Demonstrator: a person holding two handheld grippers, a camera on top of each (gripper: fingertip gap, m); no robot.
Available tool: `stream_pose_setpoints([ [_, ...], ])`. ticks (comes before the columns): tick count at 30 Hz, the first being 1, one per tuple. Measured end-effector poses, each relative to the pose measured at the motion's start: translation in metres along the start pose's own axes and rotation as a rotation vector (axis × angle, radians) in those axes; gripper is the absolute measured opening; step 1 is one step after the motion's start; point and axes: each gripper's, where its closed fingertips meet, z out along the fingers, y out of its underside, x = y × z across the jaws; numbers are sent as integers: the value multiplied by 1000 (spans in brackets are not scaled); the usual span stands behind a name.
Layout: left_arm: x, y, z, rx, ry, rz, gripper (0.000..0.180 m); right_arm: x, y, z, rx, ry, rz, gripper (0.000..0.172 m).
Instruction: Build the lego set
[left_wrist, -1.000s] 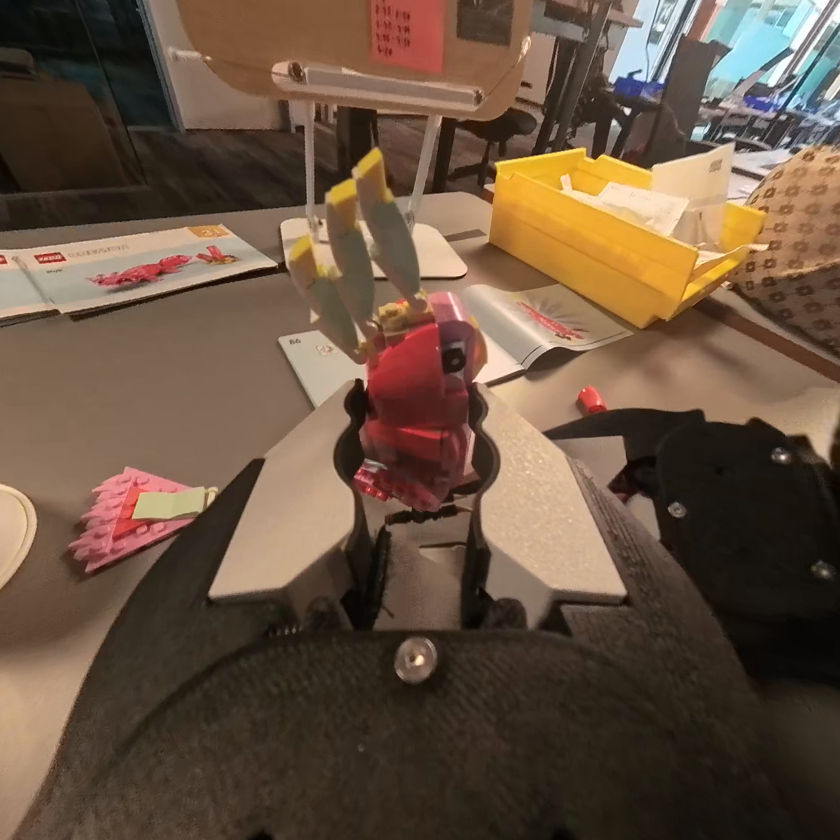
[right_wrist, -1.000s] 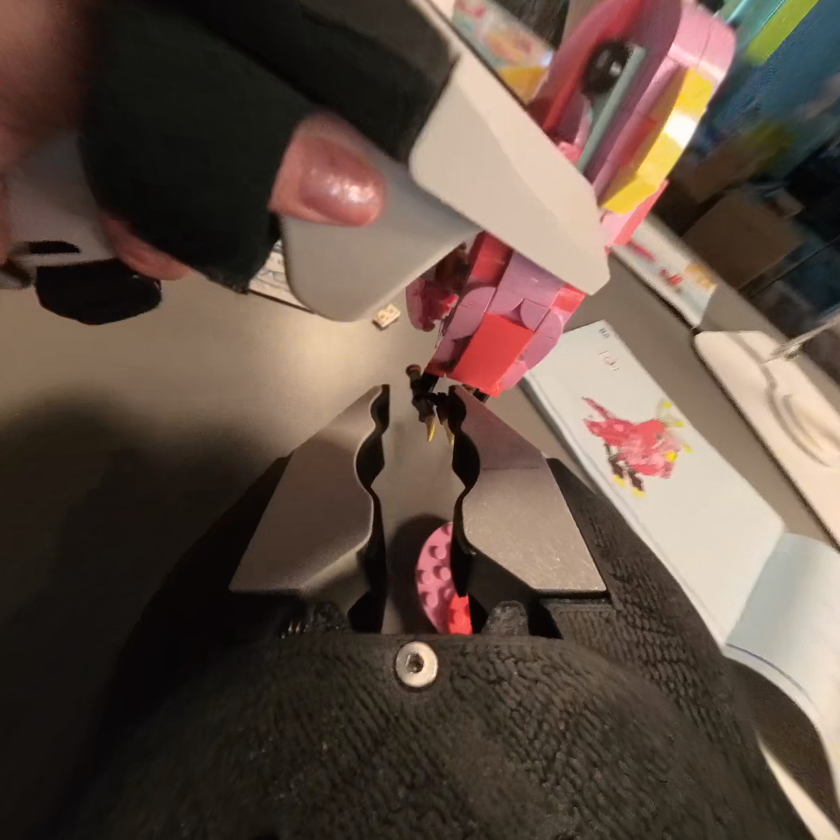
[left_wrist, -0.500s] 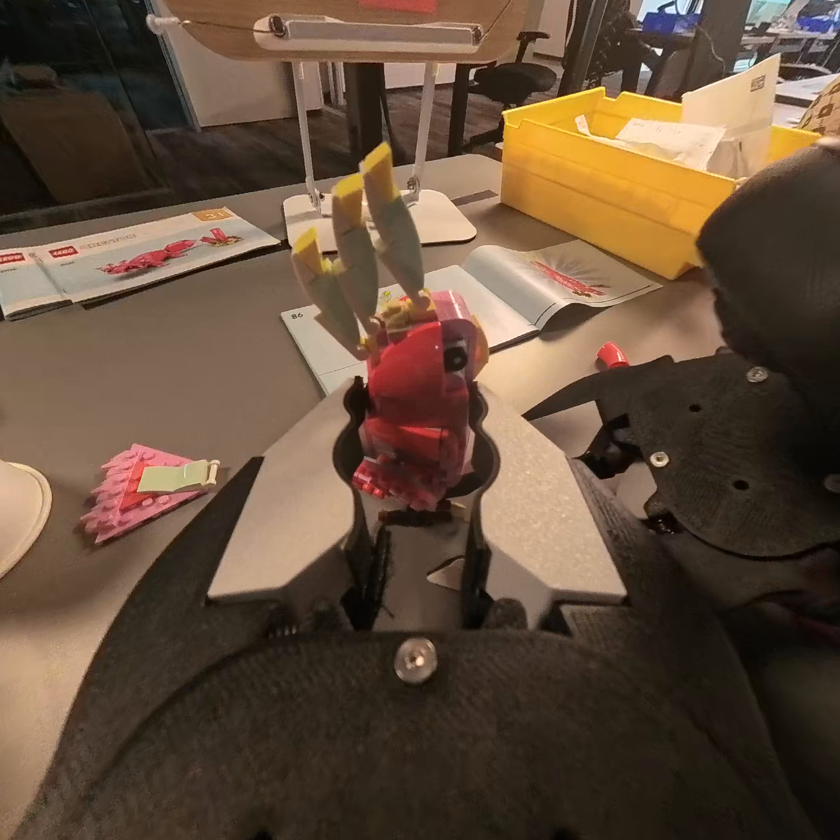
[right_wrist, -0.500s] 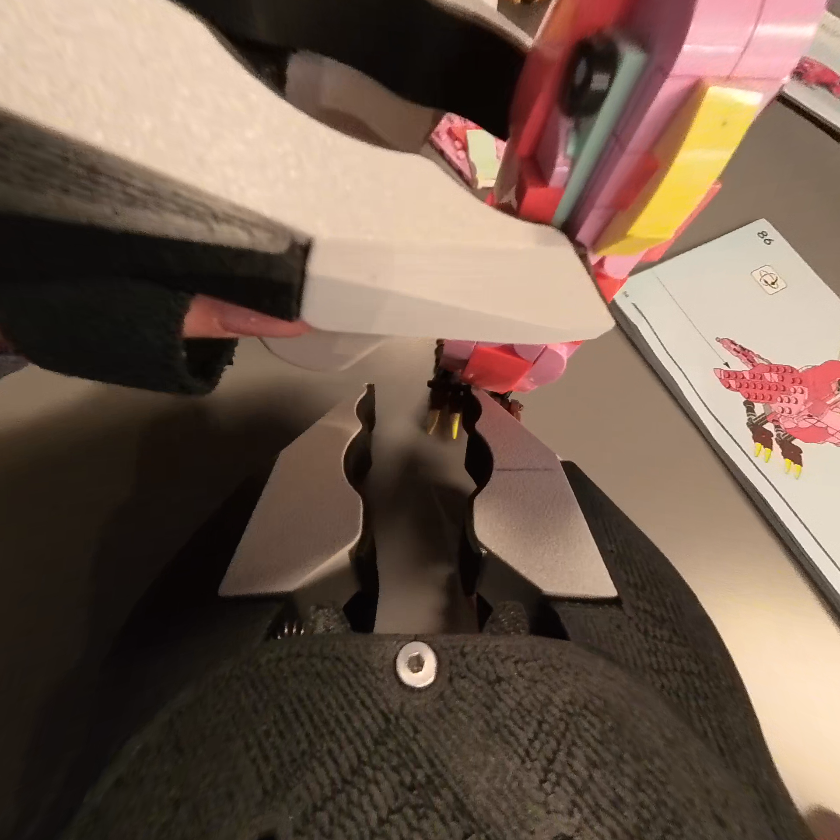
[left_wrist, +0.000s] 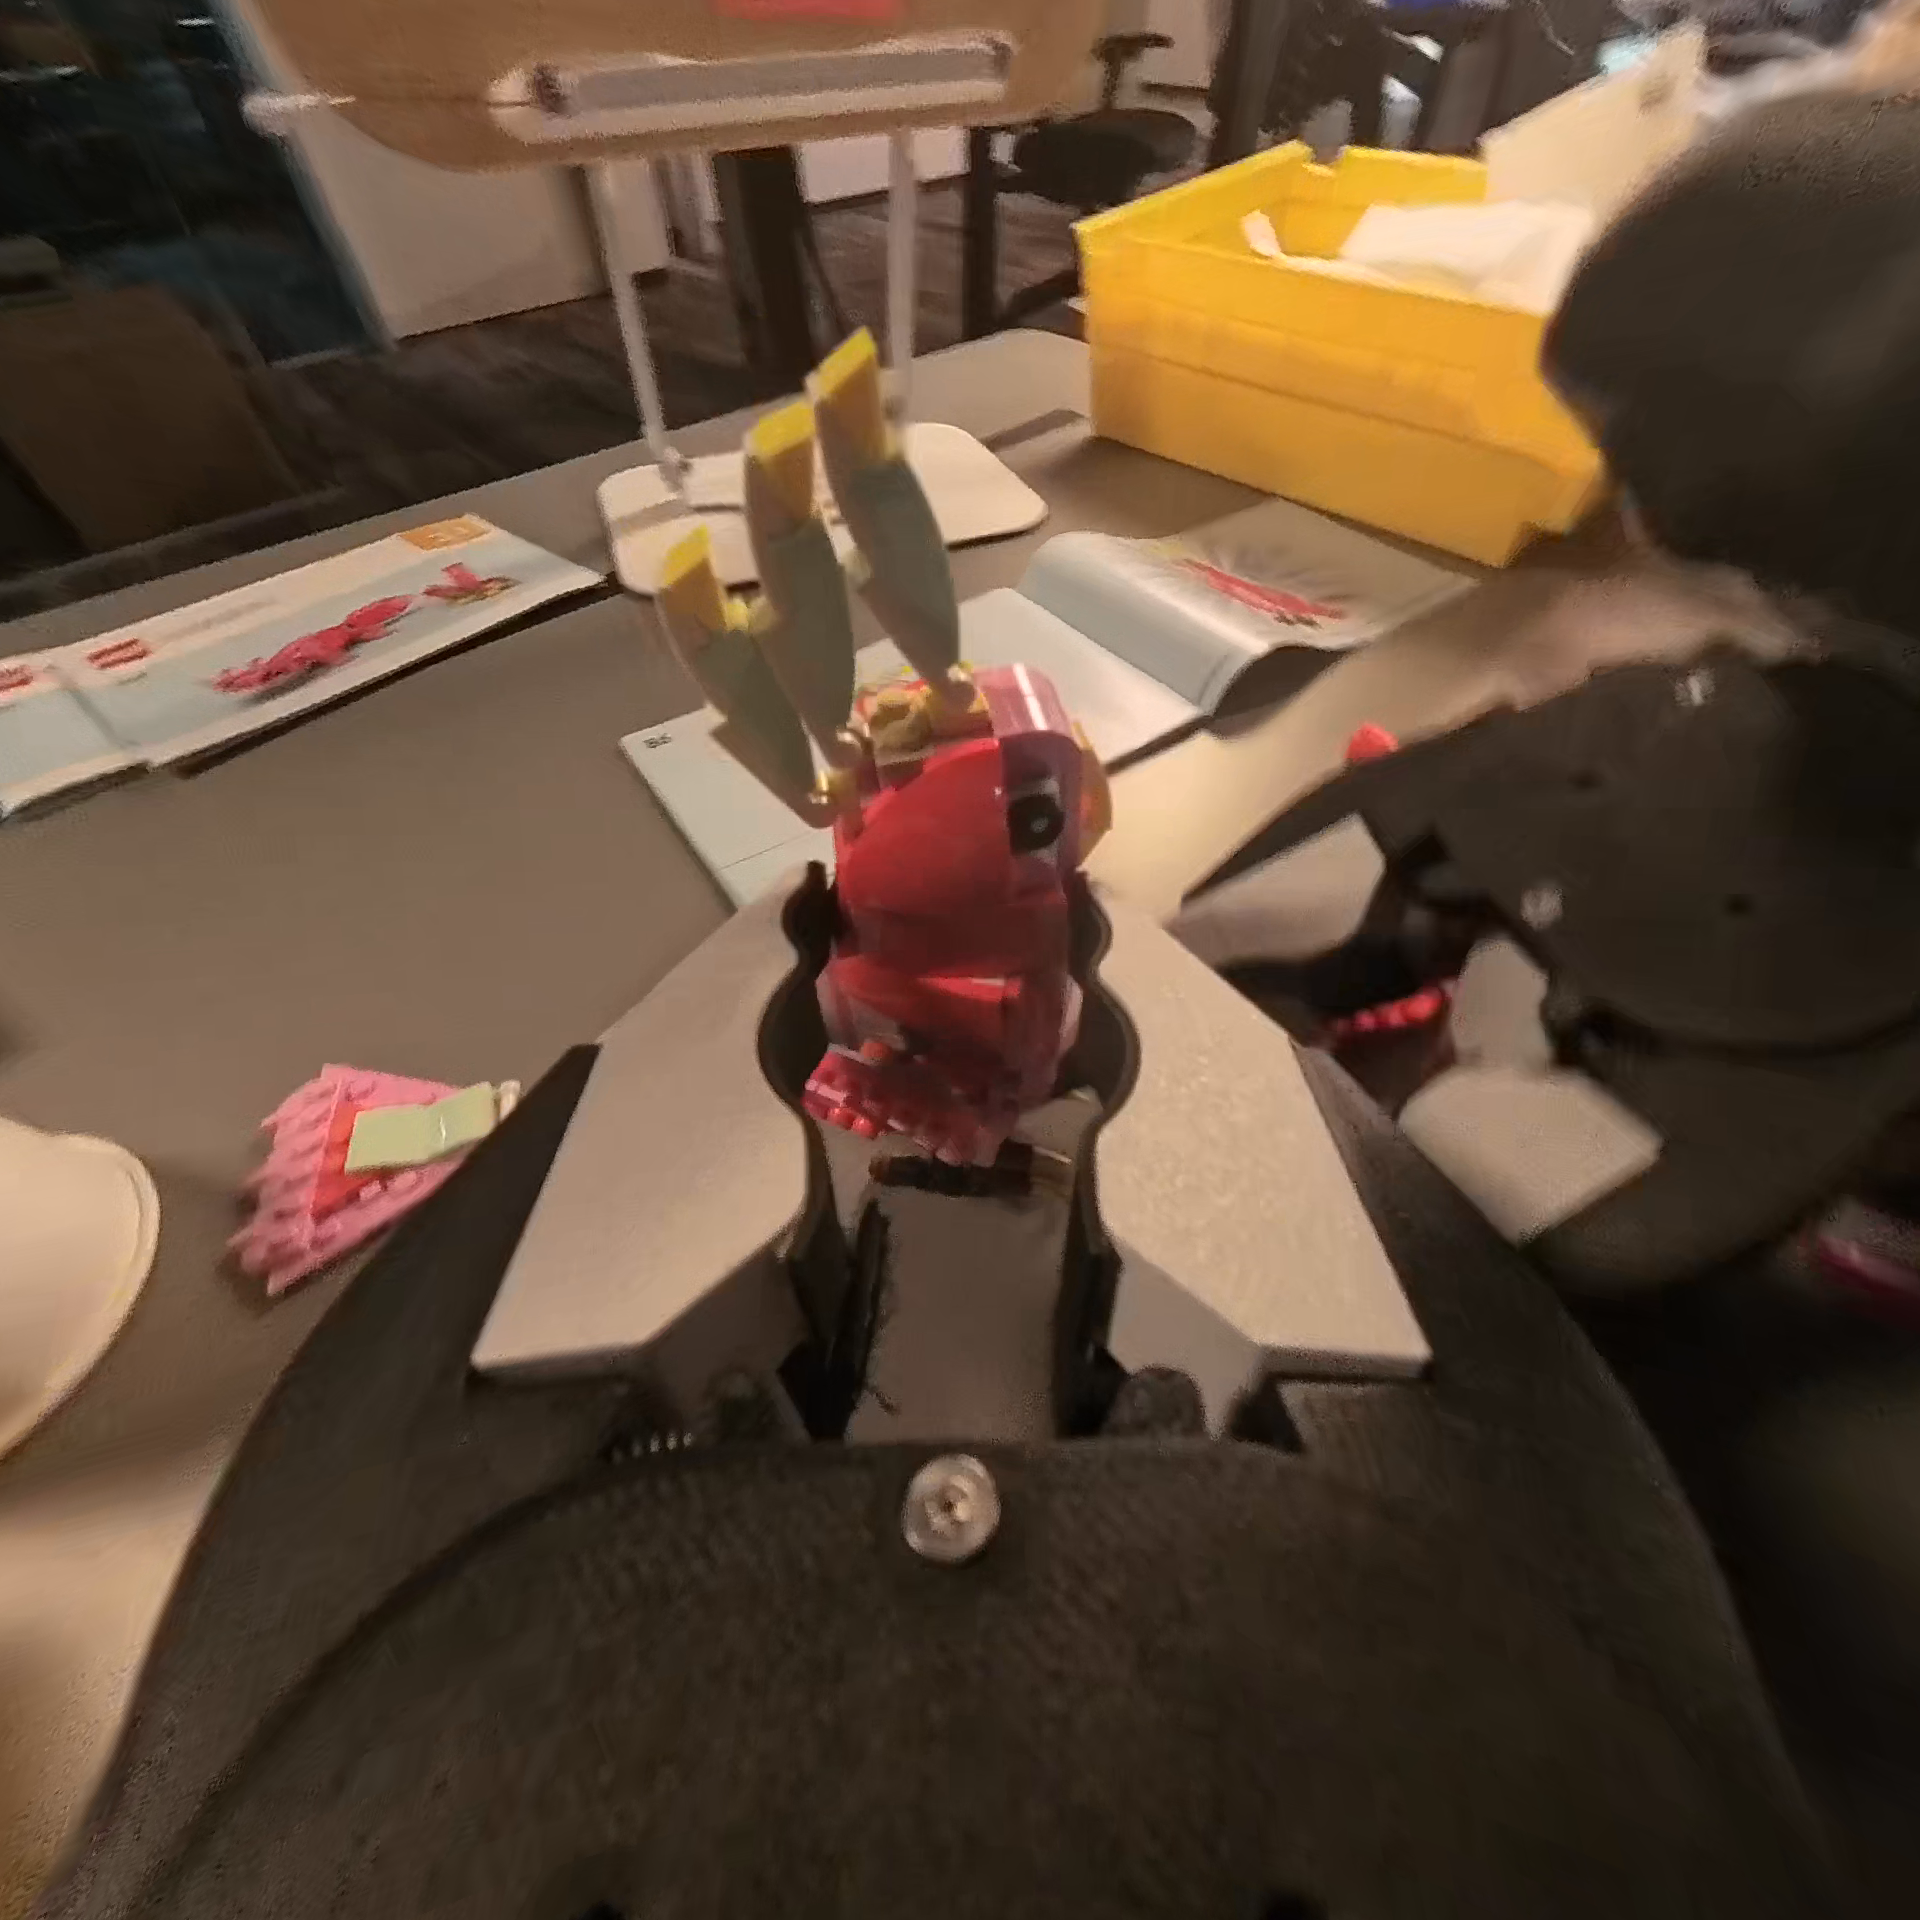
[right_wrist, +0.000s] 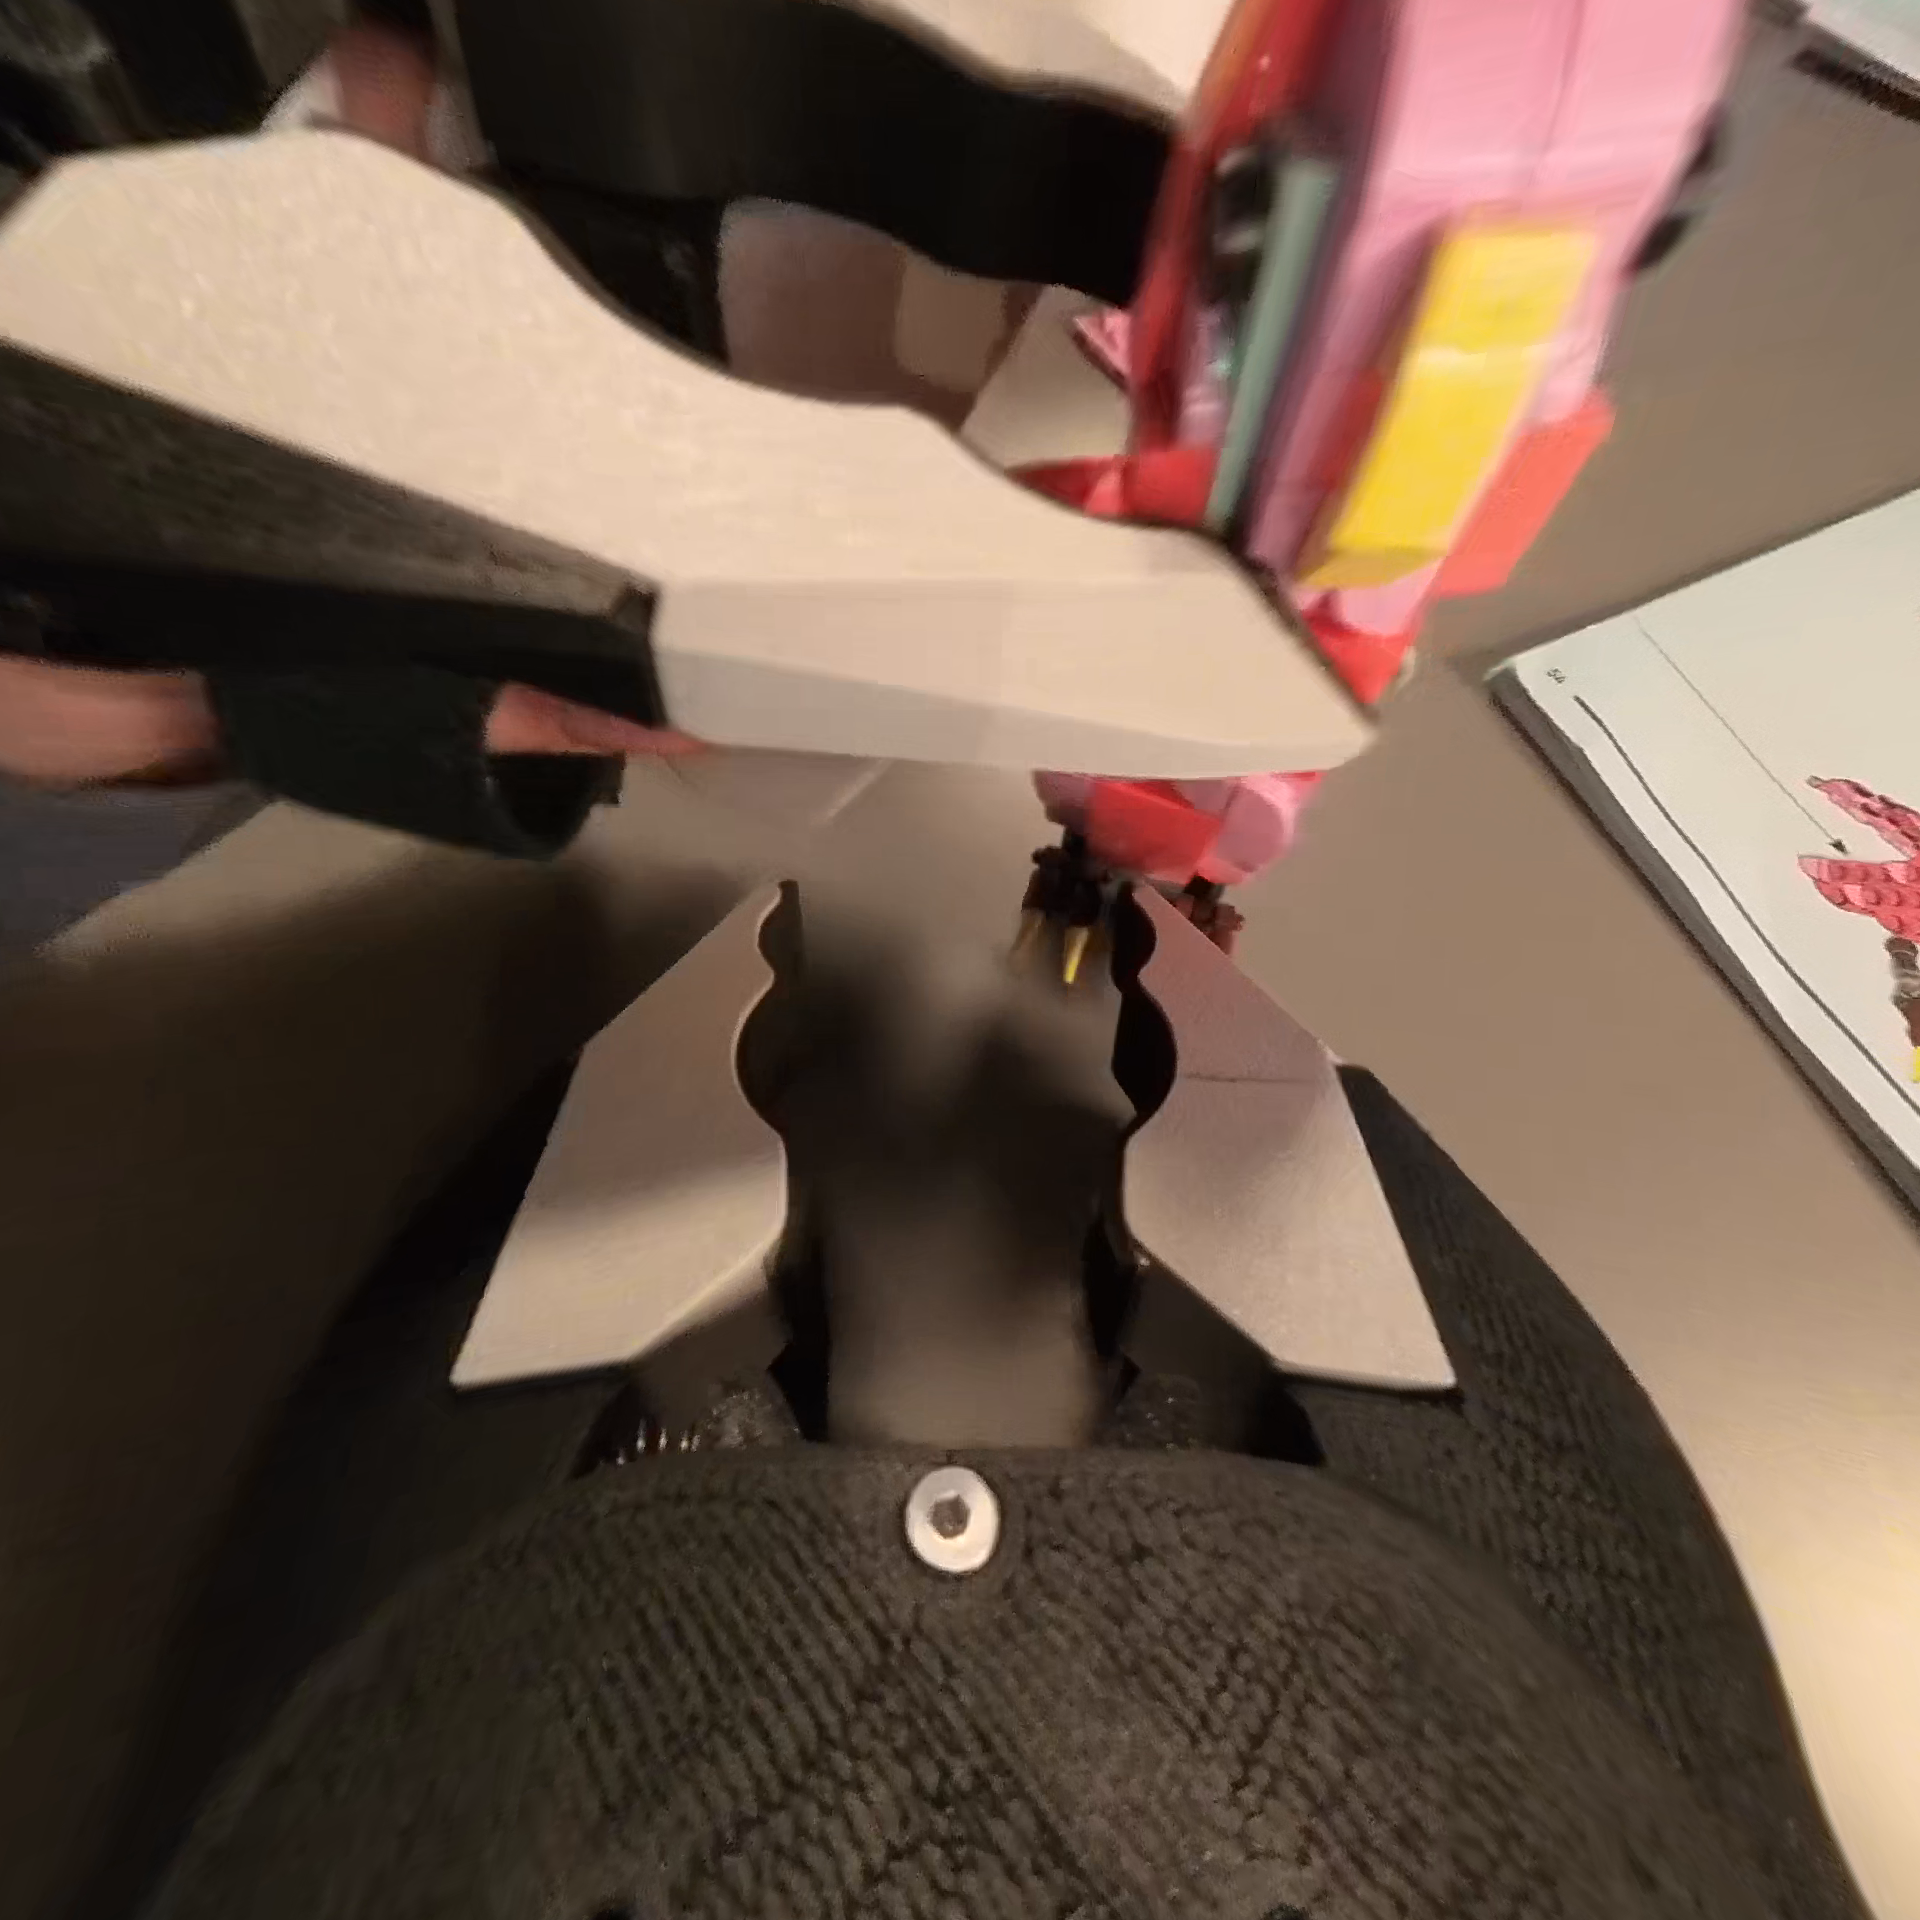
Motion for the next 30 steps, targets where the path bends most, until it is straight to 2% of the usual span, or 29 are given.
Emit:
stream_pose_setpoints([
  [5, 14, 4, -8, -51, 211, 183, 45, 6, -7, -40, 83, -179, 4, 53],
  [8, 21, 5, -11, -56, 307, 249, 46, 27, -23, -56, 217, -136, 12, 53],
  [9, 24, 5, -13, -58, 338, 263, 45, 30, -29, -58, 264, -126, -15, 59],
  [12, 30, 7, -17, -75, 433, 281, 45, 22, -38, -52, 336, -146, -171, 68],
  [15, 33, 9, -20, -100, 500, 292, 45, 9, -36, -36, 305, -196, -294, 68],
  [18, 34, 9, -21, -122, 528, 286, 46, 9, -36, -28, 289, -188, -341, 55],
  [20, 36, 9, -22, -123, 549, 276, 50, 9, -35, -29, 294, -203, -347, 54],
  [22, 36, 10, -23, -119, 535, 269, 52, 9, -34, -29, 291, -215, -339, 54],
  [24, 39, 12, -30, -130, 539, 260, 80, 10, -34, -30, 290, -214, -331, 54],
  [26, 36, 11, -38, -120, 485, 213, 92, 10, -34, -30, 288, -217, -324, 54],
  [28, 25, 10, -42, -64, 377, 193, 85, 11, -33, -31, 288, -223, -318, 54],
  [30, 9, 16, -41, -57, 245, 132, 65, 11, -33, -31, 287, -226, -315, 53],
])
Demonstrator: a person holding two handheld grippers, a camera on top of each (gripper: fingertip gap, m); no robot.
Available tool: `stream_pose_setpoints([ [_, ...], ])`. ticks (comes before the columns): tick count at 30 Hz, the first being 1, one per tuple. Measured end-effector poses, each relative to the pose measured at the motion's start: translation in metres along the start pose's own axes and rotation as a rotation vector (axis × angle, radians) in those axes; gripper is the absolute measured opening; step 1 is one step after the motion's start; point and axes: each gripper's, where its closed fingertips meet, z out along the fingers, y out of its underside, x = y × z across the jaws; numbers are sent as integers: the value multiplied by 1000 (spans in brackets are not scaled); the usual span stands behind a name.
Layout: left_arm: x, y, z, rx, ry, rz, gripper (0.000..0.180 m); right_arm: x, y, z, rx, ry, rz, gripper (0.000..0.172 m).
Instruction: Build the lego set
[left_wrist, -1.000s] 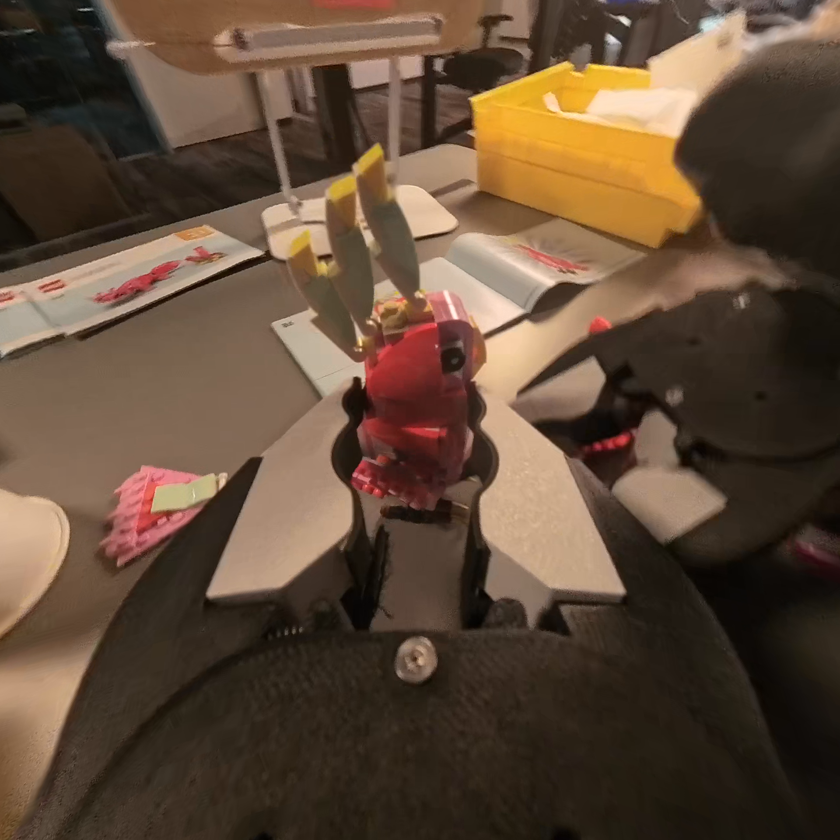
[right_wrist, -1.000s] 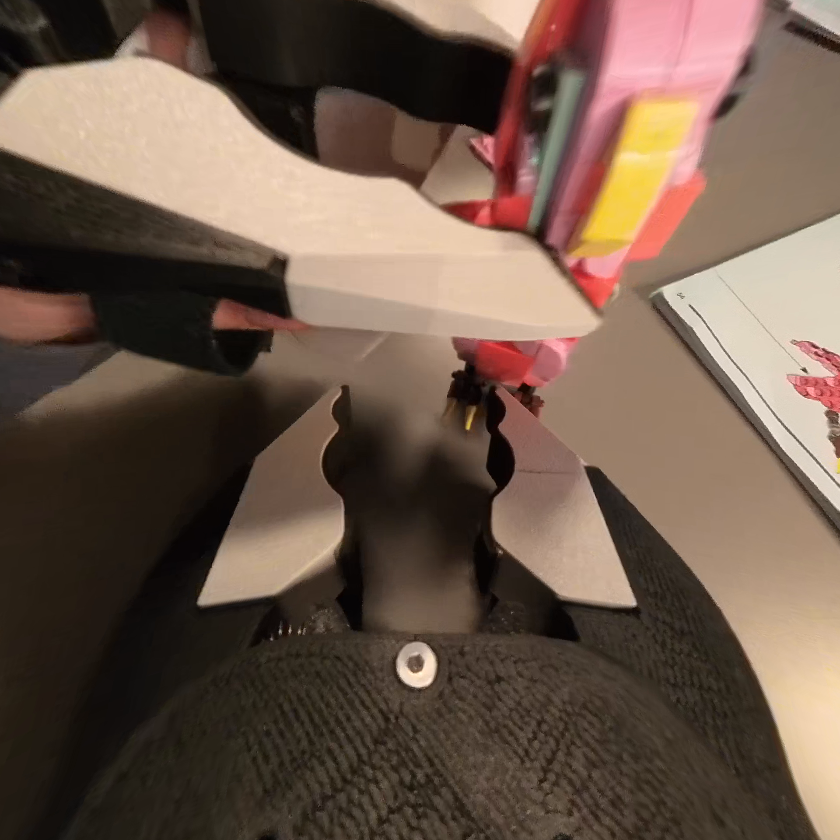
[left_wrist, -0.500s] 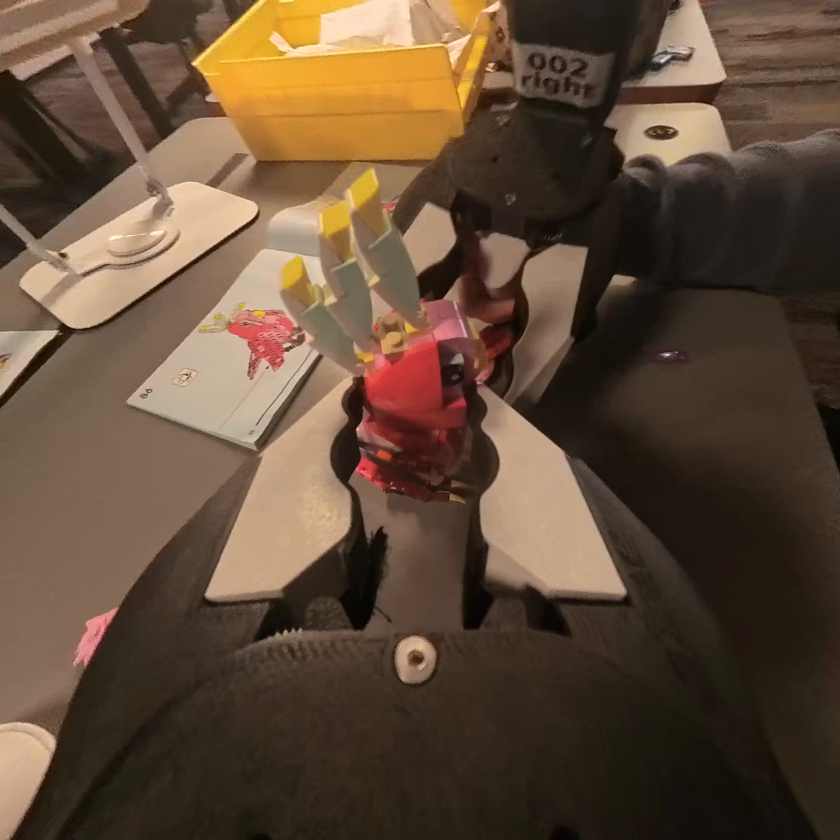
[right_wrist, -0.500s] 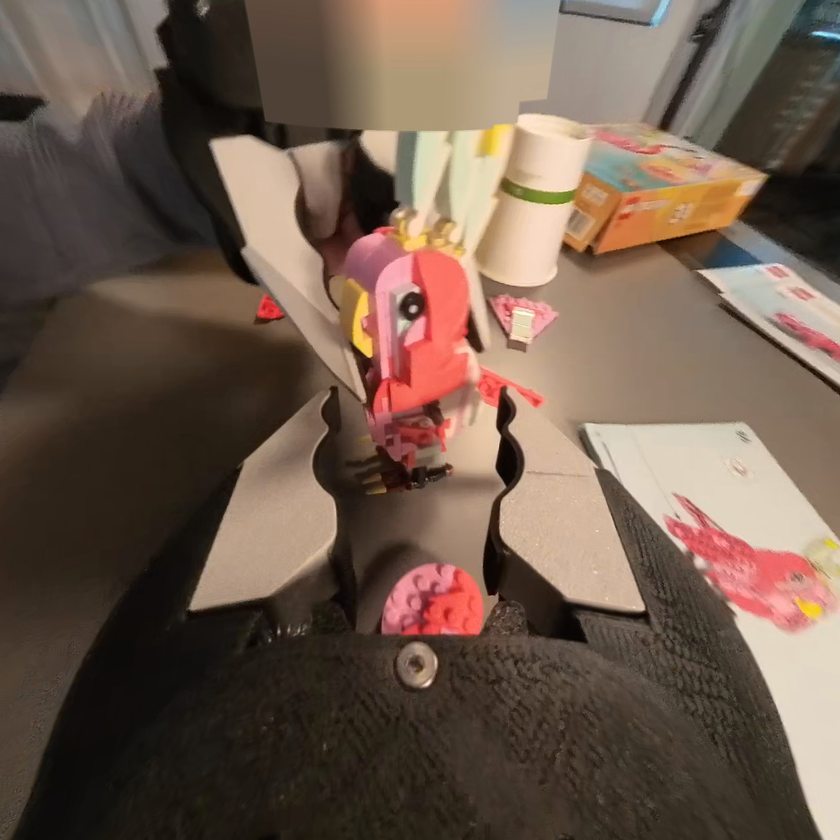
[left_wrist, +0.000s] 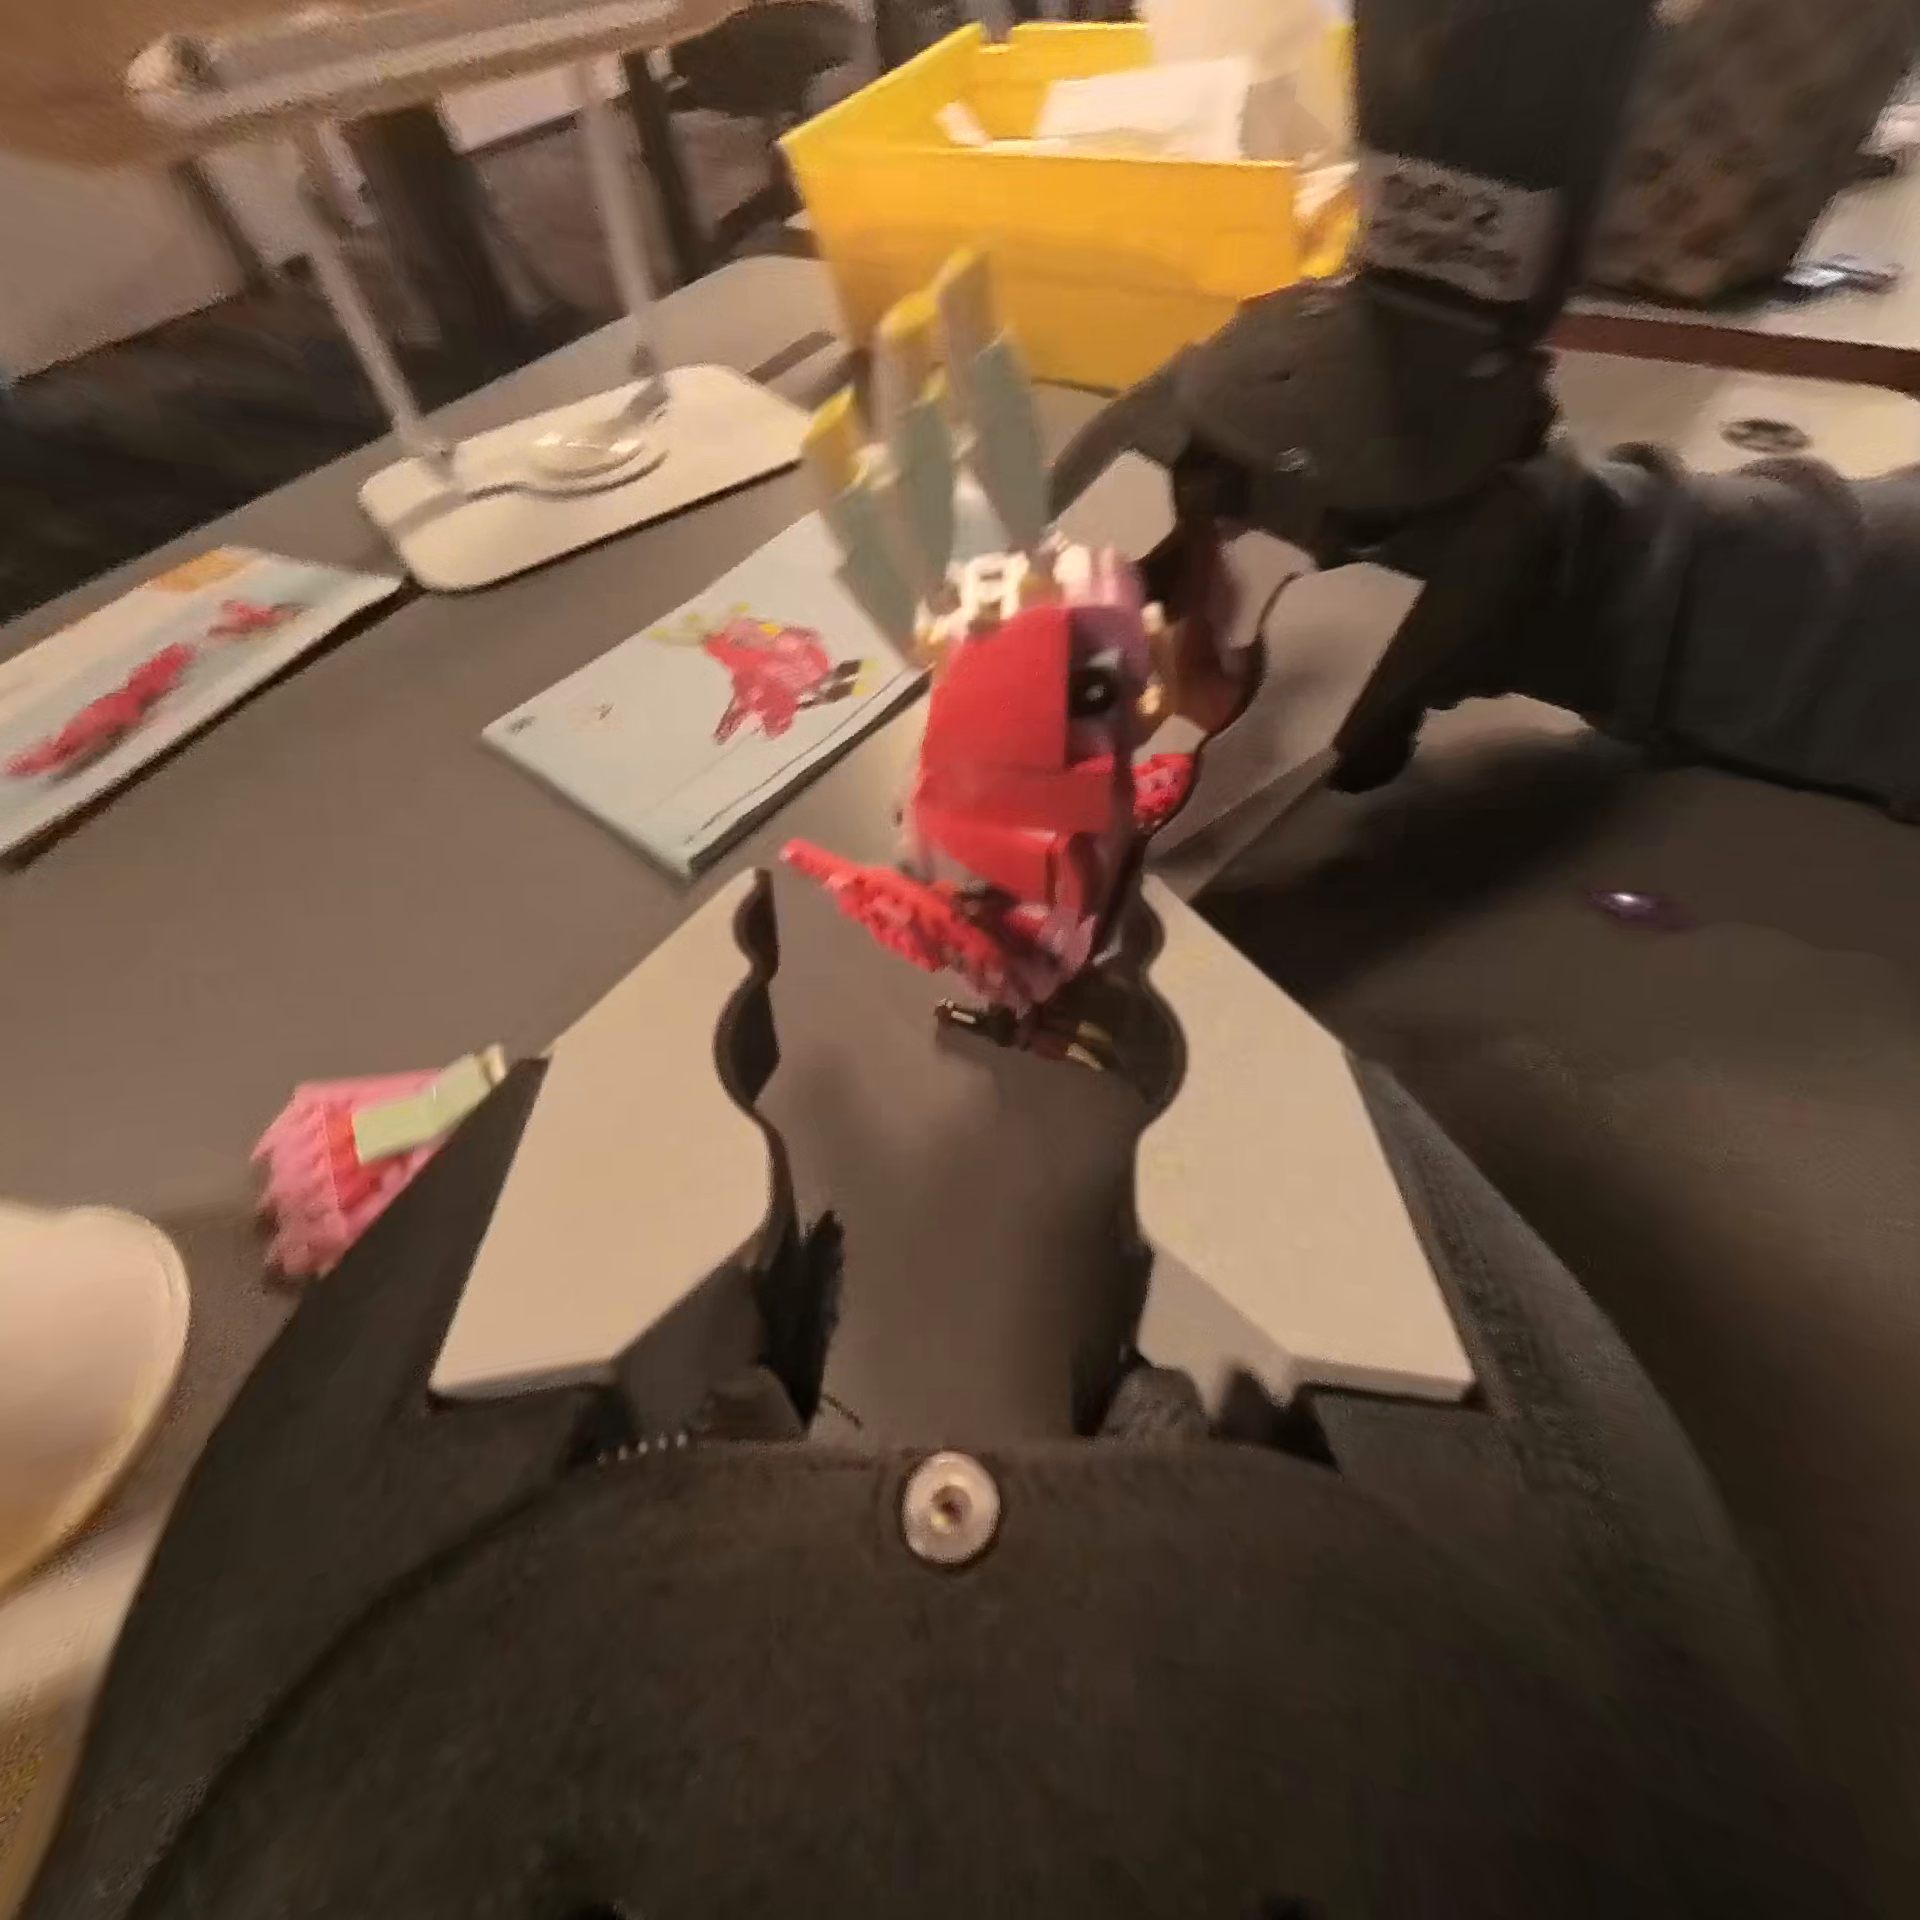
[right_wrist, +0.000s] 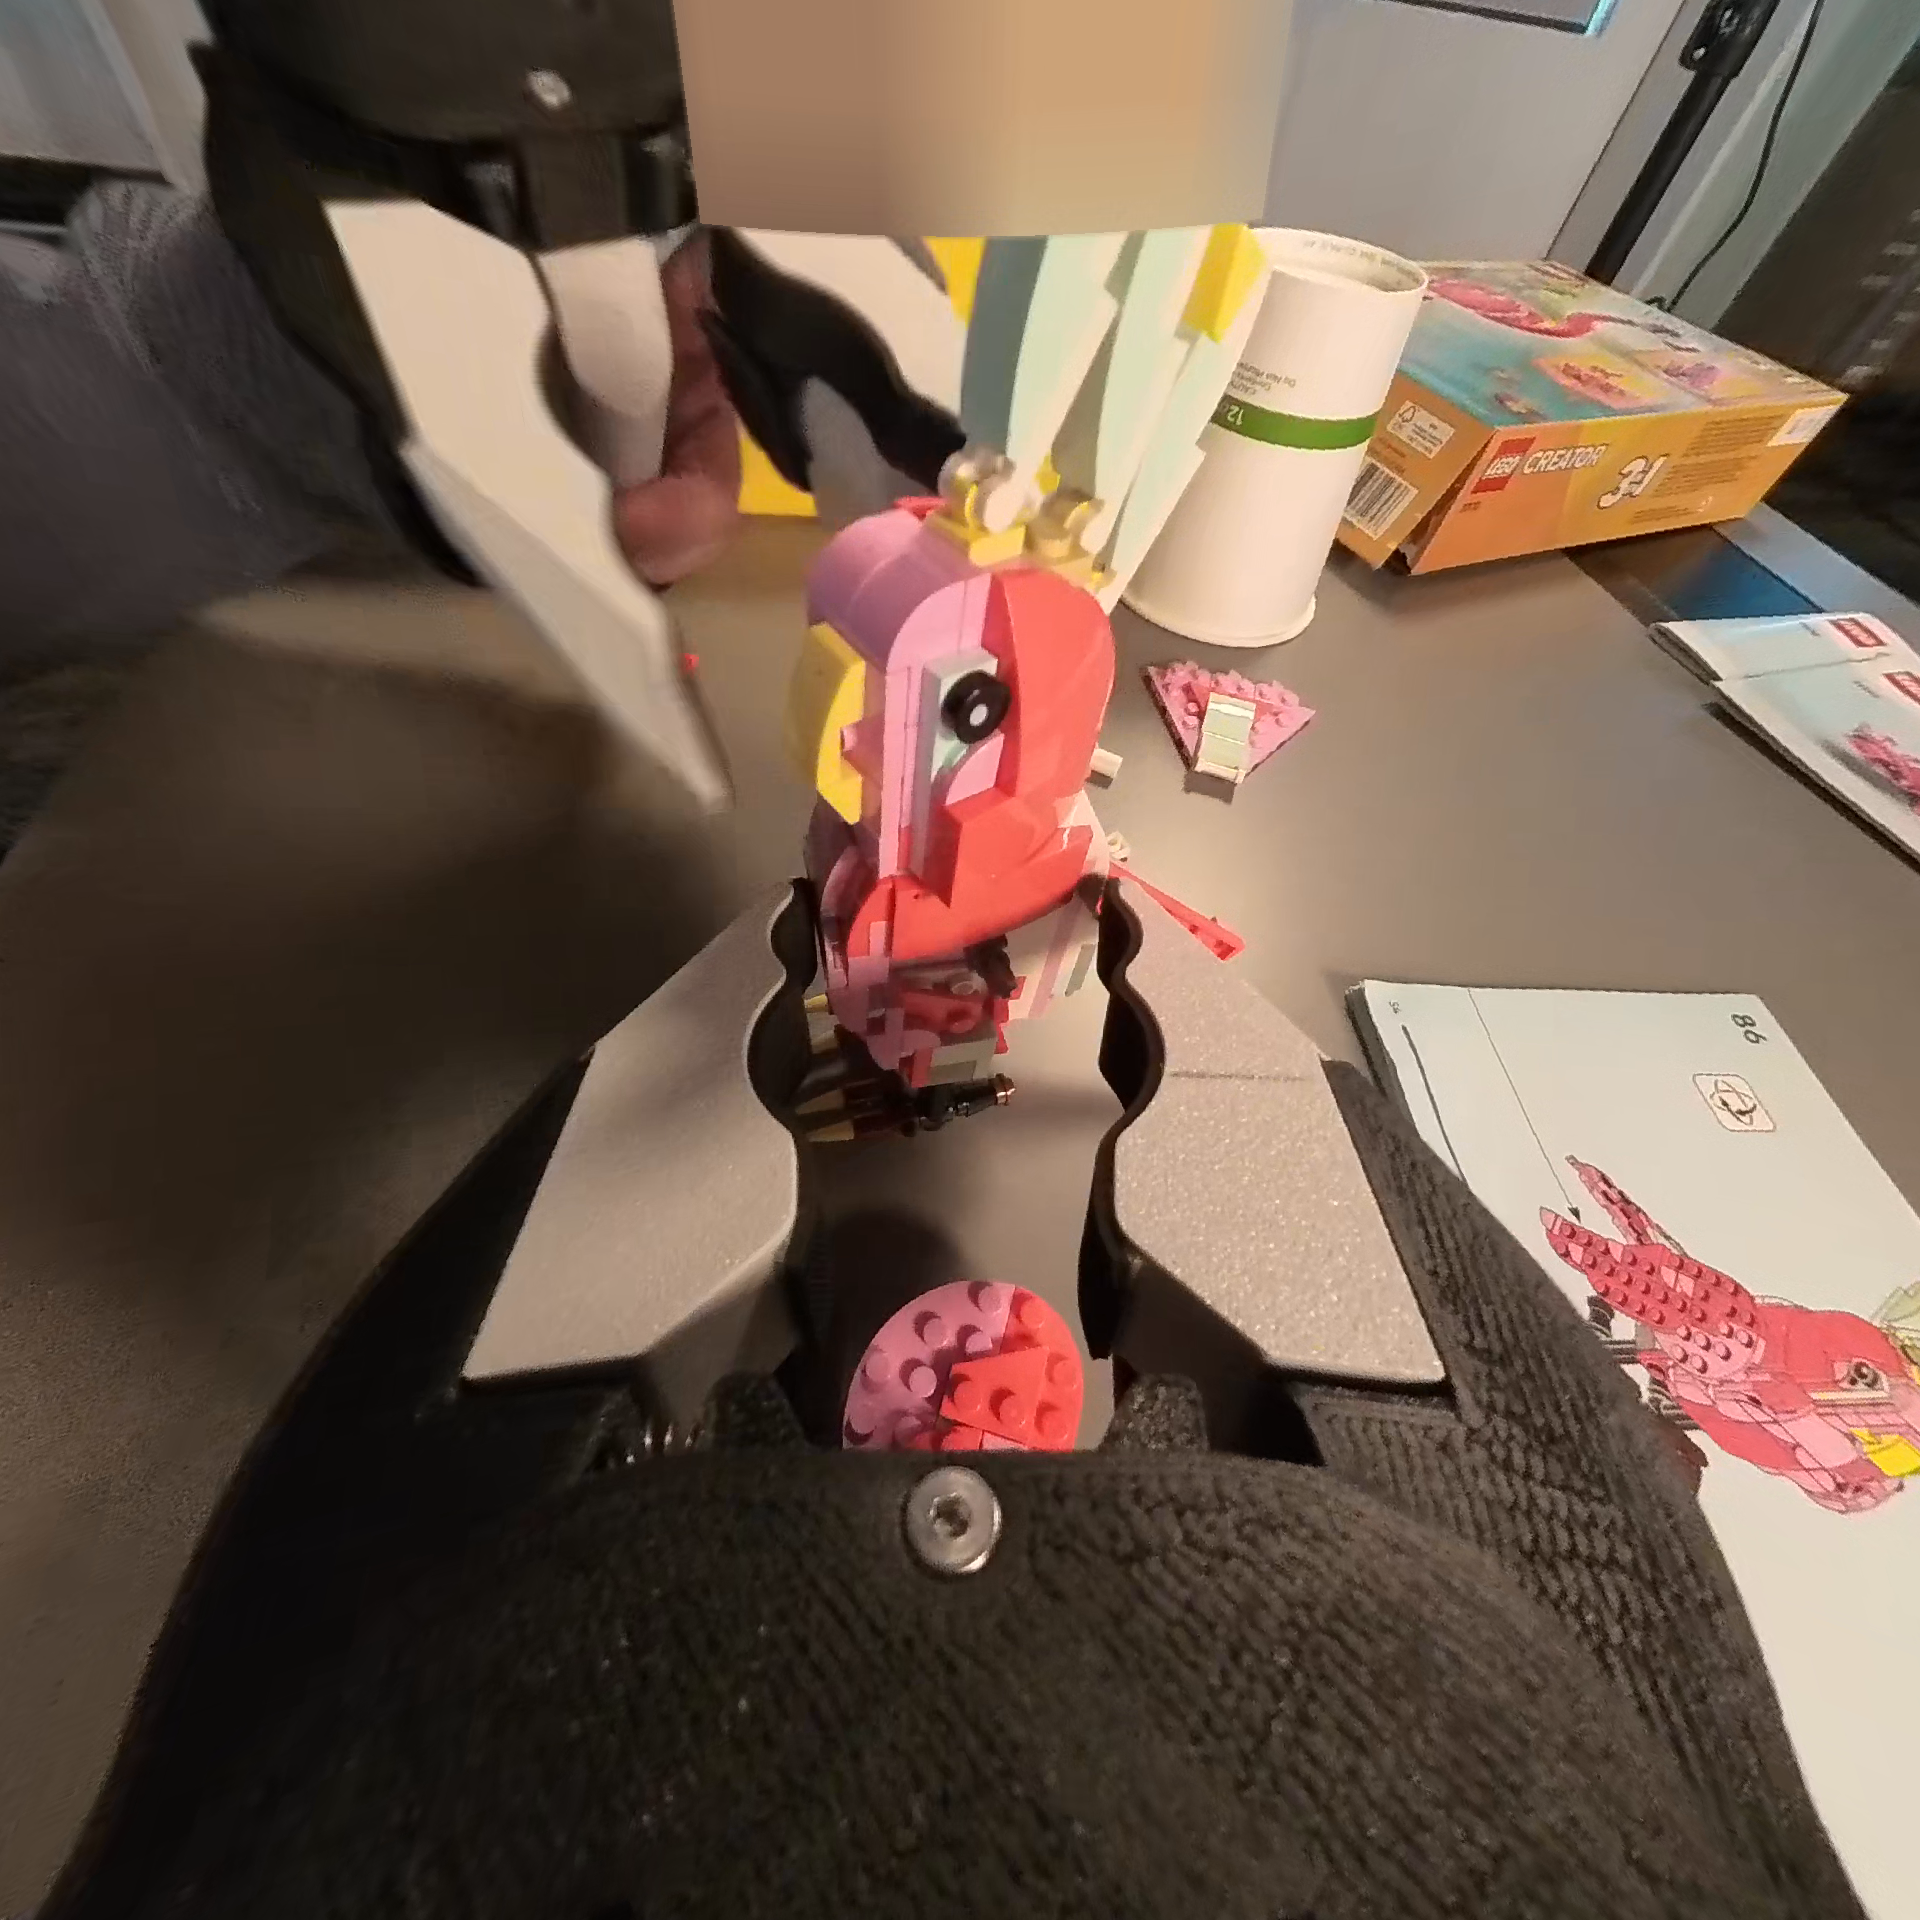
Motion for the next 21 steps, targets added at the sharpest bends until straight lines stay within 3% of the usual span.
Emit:
stream_pose_setpoints([
  [6, 13, 17, 1, 13, 35, -186, 49, 0, 0, 0, 0, 4, -7, 53],
  [9, 13, 15, 0, 39, 22, -193, 29, 0, 0, 0, 0, 10, -15, 53],
  [12, 15, 14, 0, 26, 21, -164, 28, 0, 0, 0, 0, 12, -18, 53],
  [15, 17, 16, -2, 9, 20, -47, 39, 0, 0, 0, 1, 7, -9, 53],
  [17, 11, 18, -4, -8, -28, 97, 62, 0, 1, 0, 2, -1, -2, 53],
  [19, 3, 19, -3, -19, -86, 323, 76, 0, 1, 0, 3, -10, 3, 53],
  [21, 6, 16, 0, 21, -111, 603, 69, -2, 1, 0, 5, -23, 3, 53],
])
